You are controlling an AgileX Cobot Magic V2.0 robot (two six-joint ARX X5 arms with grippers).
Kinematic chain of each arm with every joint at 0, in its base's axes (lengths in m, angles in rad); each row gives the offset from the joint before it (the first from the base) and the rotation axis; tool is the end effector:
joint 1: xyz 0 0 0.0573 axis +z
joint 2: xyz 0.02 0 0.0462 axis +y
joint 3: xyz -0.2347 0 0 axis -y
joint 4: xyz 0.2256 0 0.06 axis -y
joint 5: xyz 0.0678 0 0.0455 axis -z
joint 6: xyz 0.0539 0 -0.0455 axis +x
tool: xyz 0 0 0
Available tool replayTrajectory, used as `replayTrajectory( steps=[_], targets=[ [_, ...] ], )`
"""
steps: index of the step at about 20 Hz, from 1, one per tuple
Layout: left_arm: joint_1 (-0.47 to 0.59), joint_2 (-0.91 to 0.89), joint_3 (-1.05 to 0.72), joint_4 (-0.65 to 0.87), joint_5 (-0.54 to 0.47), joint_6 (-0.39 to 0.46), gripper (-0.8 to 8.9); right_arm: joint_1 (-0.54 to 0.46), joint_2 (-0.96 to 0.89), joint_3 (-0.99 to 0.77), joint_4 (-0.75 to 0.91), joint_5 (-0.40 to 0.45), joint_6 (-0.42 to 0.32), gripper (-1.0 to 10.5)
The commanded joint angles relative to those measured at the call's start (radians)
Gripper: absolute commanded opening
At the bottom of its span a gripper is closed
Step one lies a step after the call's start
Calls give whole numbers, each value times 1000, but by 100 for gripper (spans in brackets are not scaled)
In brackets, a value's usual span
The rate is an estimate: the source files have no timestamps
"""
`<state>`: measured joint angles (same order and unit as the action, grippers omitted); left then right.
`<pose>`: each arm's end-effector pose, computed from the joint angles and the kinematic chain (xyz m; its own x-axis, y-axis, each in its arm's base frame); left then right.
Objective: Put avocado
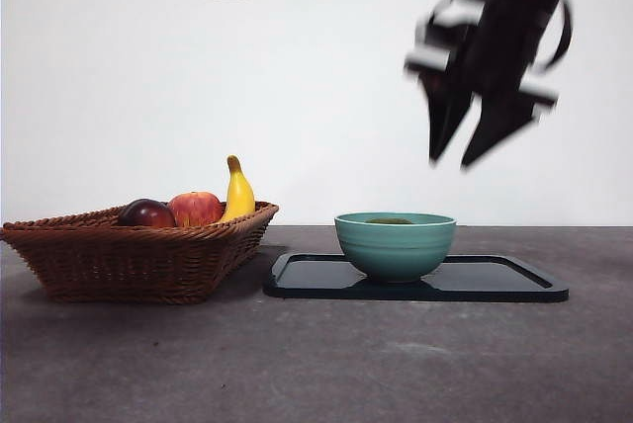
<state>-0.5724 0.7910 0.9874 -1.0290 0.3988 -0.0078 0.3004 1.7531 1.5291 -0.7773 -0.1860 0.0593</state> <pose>0.1094 -0.0954 0.2864 0.3110 -0.6623 -0.6816 0.7139 0.6362 -0.2925 0.3418 0.1163 0.2410 0.4515 0.3334 -0.8276 -0.3377 0.9224 0.1874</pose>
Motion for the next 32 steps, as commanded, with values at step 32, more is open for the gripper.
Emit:
replayTrajectory(
  steps=[32],
  targets=[
    [-5, 6, 12, 80, 5, 19, 7, 385, -918, -547, -95, -49, 136, 7]
  ],
)
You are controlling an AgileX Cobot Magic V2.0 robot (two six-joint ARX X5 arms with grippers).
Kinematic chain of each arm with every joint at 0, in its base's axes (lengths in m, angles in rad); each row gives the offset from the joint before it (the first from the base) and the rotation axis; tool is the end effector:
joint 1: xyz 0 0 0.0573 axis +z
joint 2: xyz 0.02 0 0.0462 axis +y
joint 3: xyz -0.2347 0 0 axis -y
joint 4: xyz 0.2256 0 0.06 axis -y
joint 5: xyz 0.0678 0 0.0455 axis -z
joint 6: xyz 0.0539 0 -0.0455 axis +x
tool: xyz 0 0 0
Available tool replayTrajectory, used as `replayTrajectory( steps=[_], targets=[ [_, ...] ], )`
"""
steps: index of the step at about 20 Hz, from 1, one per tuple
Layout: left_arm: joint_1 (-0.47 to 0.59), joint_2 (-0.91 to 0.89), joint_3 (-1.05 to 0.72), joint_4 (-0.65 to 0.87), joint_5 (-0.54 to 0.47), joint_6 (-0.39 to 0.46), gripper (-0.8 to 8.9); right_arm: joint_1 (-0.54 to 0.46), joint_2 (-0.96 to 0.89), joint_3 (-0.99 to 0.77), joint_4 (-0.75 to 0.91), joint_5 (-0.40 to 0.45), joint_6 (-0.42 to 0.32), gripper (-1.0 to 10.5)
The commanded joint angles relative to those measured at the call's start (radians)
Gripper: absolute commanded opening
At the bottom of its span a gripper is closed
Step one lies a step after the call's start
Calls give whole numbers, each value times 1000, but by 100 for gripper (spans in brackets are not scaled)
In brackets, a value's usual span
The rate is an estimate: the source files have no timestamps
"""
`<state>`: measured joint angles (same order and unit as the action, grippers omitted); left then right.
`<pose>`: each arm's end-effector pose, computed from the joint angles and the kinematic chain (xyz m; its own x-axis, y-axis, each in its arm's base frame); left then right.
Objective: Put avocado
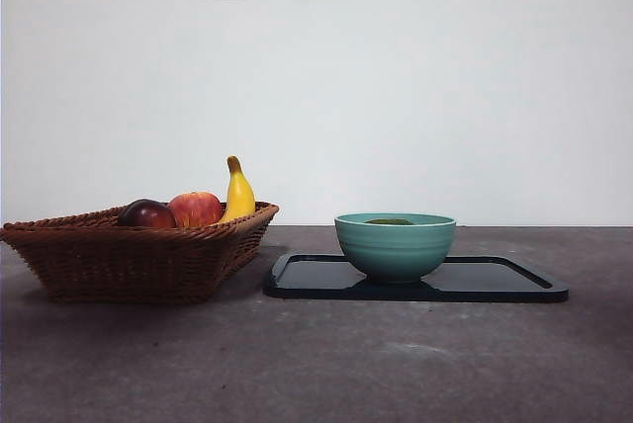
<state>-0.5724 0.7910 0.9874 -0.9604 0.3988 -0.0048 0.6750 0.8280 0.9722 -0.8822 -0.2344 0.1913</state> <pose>0.1142 -0.0985 0.2920 0.3490 -0.6868 -0.6375 0.7320 0.6246 -0.2721 0.1209 0.1128 0.2873 0.4166 0.6310 -0.6544 -0.6286 0.7200 0.2941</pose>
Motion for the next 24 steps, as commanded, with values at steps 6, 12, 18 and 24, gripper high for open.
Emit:
replayTrajectory(
  steps=[6, 12, 18, 24],
  targets=[
    [-5, 6, 12, 11, 5, 16, 7, 10, 6, 10, 23, -1, 7, 7],
    [-5, 6, 12, 11, 5, 16, 7, 10, 6, 10, 23, -1, 7, 7],
    [51, -61, 10, 142, -25, 126, 8, 10, 6, 10, 23, -1, 7, 7],
    [398, -370, -245, 758, -224, 195, 8, 10, 6, 10, 23, -1, 7, 7]
  ],
)
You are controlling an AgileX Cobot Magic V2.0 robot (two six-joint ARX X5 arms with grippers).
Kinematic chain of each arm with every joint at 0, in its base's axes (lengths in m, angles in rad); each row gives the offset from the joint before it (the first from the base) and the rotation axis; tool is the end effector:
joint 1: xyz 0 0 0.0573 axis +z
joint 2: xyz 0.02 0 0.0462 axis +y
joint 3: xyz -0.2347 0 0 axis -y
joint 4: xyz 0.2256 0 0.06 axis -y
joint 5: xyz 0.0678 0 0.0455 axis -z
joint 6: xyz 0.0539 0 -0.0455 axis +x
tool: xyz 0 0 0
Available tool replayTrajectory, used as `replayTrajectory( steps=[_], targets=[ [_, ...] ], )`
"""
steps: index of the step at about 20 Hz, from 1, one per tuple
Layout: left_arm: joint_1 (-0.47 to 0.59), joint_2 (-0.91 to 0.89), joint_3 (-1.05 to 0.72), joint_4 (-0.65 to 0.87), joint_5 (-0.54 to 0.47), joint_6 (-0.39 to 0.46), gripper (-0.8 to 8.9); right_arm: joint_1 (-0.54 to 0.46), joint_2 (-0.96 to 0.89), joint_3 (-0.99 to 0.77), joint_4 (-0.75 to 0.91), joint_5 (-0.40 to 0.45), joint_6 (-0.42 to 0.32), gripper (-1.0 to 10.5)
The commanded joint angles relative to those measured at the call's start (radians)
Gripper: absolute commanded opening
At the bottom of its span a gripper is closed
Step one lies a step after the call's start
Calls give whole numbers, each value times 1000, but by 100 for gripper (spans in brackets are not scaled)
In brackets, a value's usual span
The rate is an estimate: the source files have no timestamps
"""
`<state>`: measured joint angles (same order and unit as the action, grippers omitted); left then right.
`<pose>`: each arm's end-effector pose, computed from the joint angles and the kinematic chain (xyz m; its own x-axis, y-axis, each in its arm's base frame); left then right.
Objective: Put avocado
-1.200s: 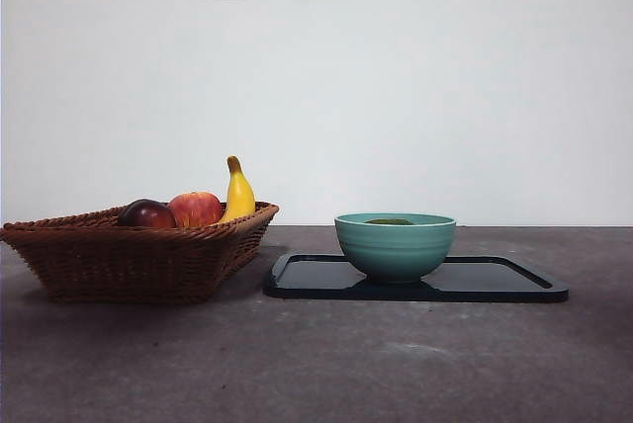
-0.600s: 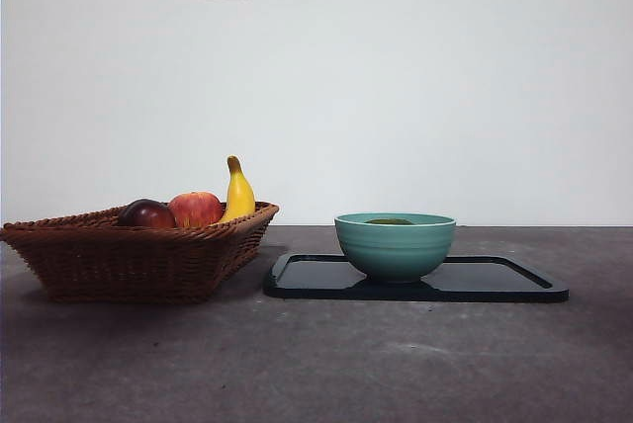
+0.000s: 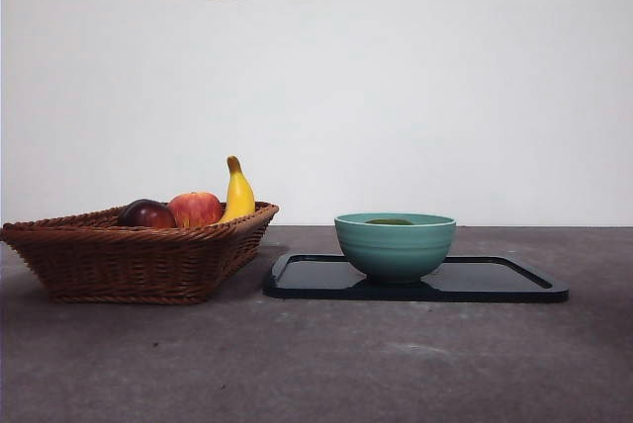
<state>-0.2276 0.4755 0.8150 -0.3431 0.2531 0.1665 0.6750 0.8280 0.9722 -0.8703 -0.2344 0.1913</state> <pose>0.1178 -0.0411 0.3422 0.8867 -0.4624 -0.0035 0.4566 0.8743 0.1648 0.1216 0.1134 0.2883 0.4227 0.6358 -0.6458 -0.6313 0.7178 0.2936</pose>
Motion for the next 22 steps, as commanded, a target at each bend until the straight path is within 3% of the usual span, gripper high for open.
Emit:
replayTrajectory(
  steps=[1, 3, 10, 22],
  targets=[
    [88, -99, -131, 202, -129, 22, 7, 10, 6, 10, 11, -1, 7, 7],
    [149, -194, -255, 279, -196, -2, 8, 10, 6, 10, 11, -1, 7, 7],
    [238, -414, -593, 287, -203, -37, 8, 10, 6, 10, 11, -1, 7, 7],
    [242, -473, -802, 254, -205, -72, 8, 10, 6, 10, 11, -1, 7, 7]
  ],
)
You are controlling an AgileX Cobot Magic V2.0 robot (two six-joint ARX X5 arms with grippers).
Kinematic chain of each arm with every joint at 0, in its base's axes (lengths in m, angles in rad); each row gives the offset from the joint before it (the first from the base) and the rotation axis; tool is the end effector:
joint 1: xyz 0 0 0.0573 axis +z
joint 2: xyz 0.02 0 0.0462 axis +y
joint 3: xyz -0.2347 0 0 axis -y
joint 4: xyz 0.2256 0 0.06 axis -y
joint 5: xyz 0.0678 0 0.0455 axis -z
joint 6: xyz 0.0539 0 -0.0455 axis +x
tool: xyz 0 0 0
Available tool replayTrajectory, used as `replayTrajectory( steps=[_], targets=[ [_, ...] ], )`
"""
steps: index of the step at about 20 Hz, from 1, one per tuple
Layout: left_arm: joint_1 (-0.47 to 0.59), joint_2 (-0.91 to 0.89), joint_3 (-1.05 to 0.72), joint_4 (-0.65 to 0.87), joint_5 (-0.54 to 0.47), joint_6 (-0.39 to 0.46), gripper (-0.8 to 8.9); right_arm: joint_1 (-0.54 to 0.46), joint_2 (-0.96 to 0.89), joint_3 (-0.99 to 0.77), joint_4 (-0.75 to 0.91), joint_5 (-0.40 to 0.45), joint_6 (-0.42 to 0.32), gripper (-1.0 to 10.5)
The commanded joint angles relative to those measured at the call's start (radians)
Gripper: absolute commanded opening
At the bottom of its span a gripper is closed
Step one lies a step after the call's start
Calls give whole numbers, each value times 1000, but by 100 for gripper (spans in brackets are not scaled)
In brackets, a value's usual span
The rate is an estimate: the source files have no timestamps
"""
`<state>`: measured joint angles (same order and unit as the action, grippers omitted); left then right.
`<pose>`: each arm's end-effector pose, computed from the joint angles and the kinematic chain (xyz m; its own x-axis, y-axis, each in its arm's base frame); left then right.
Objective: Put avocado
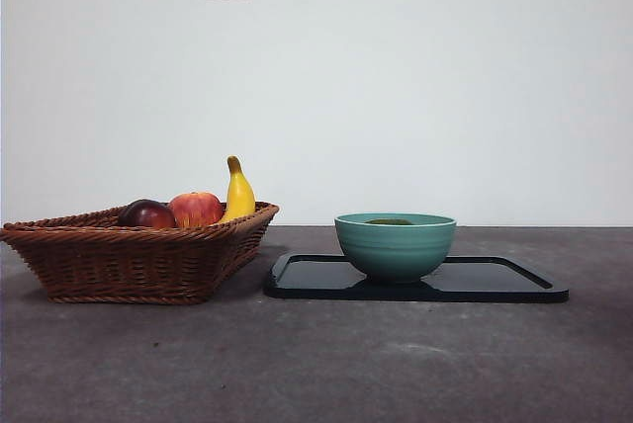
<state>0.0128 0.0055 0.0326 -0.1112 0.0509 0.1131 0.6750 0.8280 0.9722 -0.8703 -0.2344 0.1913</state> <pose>0.1304 -0.0011 0.1607 0.9957 -0.0381 -0.0839 0.0471 0.9930 0.1082 0.1216 0.1134 0.2883 0.4227 0.6358 -0.6458 -0.6313 0.7178 0.2936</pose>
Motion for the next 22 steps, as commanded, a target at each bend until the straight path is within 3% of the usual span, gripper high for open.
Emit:
replayTrajectory(
  steps=[1, 4, 7, 22],
  targets=[
    [2, -3, -22, -3, -3, -21, 8, 10, 6, 10, 11, -1, 7, 7],
    [2, -2, -21, -77, -3, -25, 8, 10, 6, 10, 11, -1, 7, 7],
    [2, -3, -21, -76, -3, -56, 8, 10, 6, 10, 11, -1, 7, 7],
    [2, -2, -21, -76, -3, -55, 7, 10, 6, 10, 11, -1, 7, 7]
  ],
)
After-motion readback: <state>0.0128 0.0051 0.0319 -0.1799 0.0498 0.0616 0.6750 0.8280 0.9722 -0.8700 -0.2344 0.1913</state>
